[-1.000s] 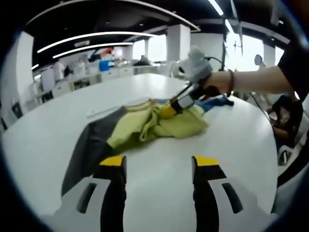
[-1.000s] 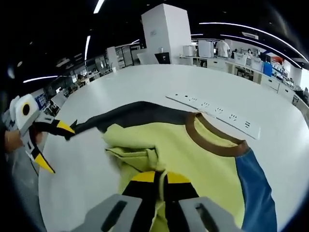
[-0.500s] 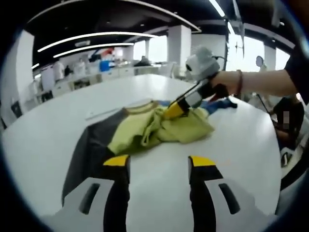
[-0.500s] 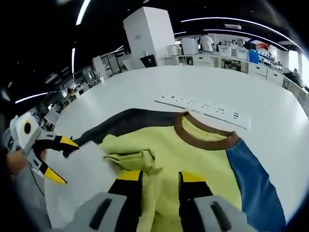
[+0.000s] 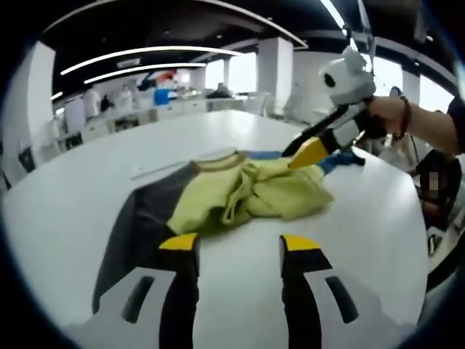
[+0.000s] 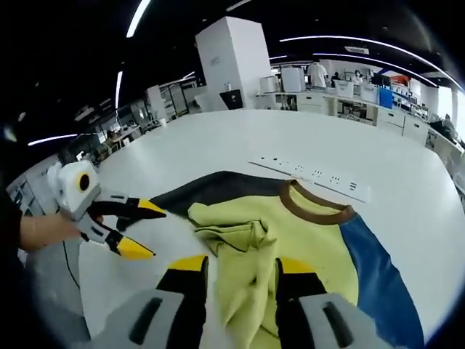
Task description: Fold the garment on the visible template until the final outline fits inside the template.
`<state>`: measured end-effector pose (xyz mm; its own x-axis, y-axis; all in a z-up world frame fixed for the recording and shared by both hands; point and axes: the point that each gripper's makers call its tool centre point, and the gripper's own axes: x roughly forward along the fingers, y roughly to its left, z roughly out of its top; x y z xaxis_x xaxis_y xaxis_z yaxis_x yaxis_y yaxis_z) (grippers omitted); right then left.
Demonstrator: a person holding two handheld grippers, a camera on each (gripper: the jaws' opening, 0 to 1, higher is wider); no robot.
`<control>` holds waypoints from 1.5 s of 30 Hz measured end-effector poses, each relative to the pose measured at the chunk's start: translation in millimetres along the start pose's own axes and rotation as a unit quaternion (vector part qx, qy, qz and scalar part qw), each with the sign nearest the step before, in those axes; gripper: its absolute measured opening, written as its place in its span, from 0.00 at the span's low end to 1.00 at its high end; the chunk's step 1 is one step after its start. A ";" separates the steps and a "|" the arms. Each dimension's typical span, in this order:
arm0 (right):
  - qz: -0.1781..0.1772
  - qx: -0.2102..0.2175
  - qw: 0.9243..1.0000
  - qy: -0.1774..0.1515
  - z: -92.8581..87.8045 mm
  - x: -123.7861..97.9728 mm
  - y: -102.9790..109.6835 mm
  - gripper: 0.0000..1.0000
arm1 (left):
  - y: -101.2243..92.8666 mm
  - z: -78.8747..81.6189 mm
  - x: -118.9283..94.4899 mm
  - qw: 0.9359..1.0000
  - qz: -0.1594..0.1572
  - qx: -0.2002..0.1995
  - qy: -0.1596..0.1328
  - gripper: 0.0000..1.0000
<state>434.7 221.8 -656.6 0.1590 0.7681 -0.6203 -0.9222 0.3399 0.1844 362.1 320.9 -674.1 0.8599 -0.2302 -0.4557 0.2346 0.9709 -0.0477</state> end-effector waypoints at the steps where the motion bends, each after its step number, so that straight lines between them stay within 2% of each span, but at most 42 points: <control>1: 0.000 -0.001 1.000 0.001 -1.2 -0.7 0.7 0.34 | 0.7 -0.2 0.9 1.000 0.000 -0.002 0.000 0.39; 12: -0.014 0.000 1.000 0.024 -30.7 -14.6 12.5 0.30 | 5.3 -1.9 15.5 1.000 0.003 -0.004 0.006 0.35; 19: -0.019 0.021 0.999 0.032 -46.3 -10.9 15.2 0.27 | 7.6 -1.9 26.8 1.000 0.004 -0.008 0.008 0.31; 24: -0.039 0.031 0.998 0.041 -56.9 -5.5 10.0 0.25 | 7.7 -1.7 35.5 1.000 0.001 -0.013 0.007 0.27; 33: -0.072 0.058 0.996 0.022 -60.3 2.4 -1.0 0.17 | 8.2 2.1 50.2 1.000 0.000 -0.010 0.001 0.23; 38: -0.076 0.074 0.994 0.016 -59.2 5.1 -0.4 0.15 | 9.1 1.1 57.9 1.000 0.001 -0.001 0.006 0.21; 43: -0.087 0.069 0.994 0.021 -61.6 6.7 -2.4 0.01 | 9.8 -1.3 64.8 1.000 0.001 0.006 0.016 0.16; 45: -0.082 0.079 0.993 0.021 -62.3 9.5 -0.4 0.00 | 10.5 -2.2 67.7 1.000 0.003 0.014 0.021 0.13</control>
<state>414.7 195.1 -710.1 0.2853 0.6735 -0.6819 -0.8174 0.5425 0.1939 421.8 315.6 -707.4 0.8413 -0.2204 -0.4935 0.2421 0.9700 -0.0205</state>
